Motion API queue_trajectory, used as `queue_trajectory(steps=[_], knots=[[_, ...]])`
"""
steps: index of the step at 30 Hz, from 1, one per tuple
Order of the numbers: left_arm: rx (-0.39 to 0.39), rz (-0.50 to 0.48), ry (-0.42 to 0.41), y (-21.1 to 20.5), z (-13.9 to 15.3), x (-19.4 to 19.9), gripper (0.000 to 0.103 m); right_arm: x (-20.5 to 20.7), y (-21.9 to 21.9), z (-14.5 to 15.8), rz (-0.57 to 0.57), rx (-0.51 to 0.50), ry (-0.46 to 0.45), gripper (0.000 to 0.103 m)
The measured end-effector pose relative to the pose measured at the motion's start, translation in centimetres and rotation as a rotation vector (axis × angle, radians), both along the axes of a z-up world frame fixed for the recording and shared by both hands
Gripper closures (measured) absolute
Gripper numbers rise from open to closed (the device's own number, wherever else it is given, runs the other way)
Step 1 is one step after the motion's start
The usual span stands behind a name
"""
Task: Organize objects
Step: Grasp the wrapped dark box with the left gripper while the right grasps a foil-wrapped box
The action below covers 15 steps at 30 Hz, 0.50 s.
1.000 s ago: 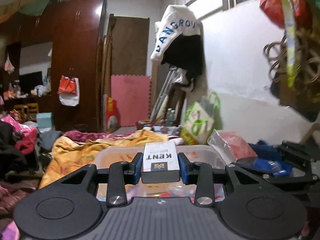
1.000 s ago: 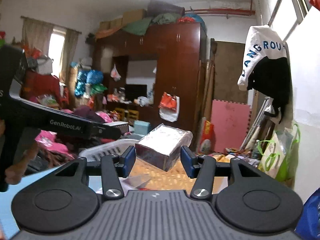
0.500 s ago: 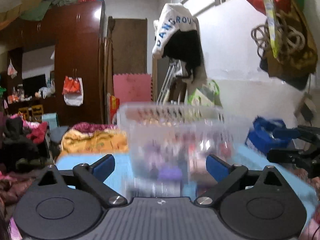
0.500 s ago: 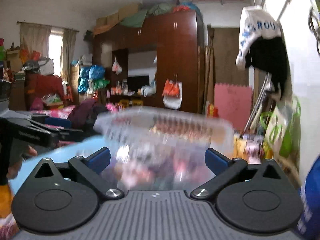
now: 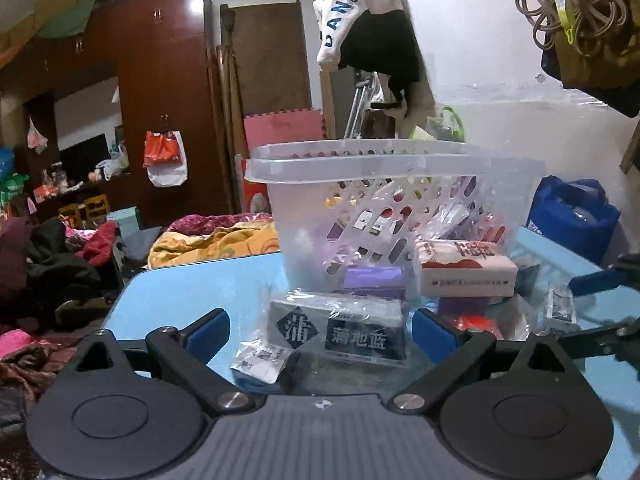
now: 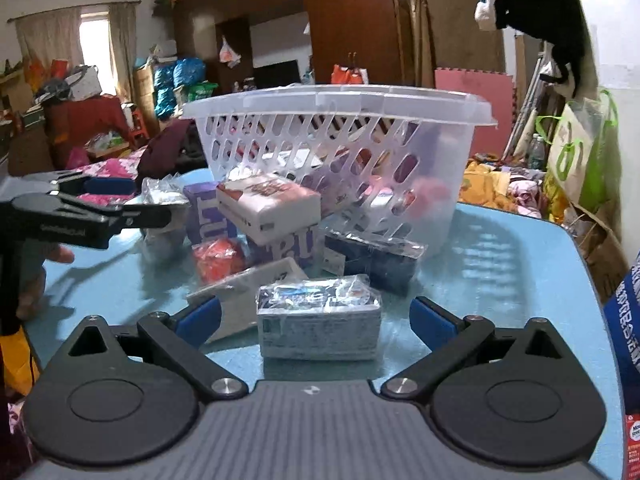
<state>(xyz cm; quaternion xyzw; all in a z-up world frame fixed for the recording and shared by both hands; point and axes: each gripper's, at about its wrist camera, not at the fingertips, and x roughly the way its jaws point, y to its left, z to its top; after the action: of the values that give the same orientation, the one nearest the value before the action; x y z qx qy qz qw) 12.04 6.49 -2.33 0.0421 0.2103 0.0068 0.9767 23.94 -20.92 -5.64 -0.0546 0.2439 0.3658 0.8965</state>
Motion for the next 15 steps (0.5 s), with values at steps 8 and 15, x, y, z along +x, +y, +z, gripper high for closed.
queue_trajectory(steps=[8,15], knots=[[0.071,-0.004,0.019,-1.5,-0.1,0.9,0.018,-0.2,-0.3,-0.4,0.023,-0.003,0.023,0.029],[-0.017,-0.003,-0.046,-0.9,0.2,-0.8,0.024,-1.5,-1.0,-0.2,0.011,0.041,-0.06,0.034]])
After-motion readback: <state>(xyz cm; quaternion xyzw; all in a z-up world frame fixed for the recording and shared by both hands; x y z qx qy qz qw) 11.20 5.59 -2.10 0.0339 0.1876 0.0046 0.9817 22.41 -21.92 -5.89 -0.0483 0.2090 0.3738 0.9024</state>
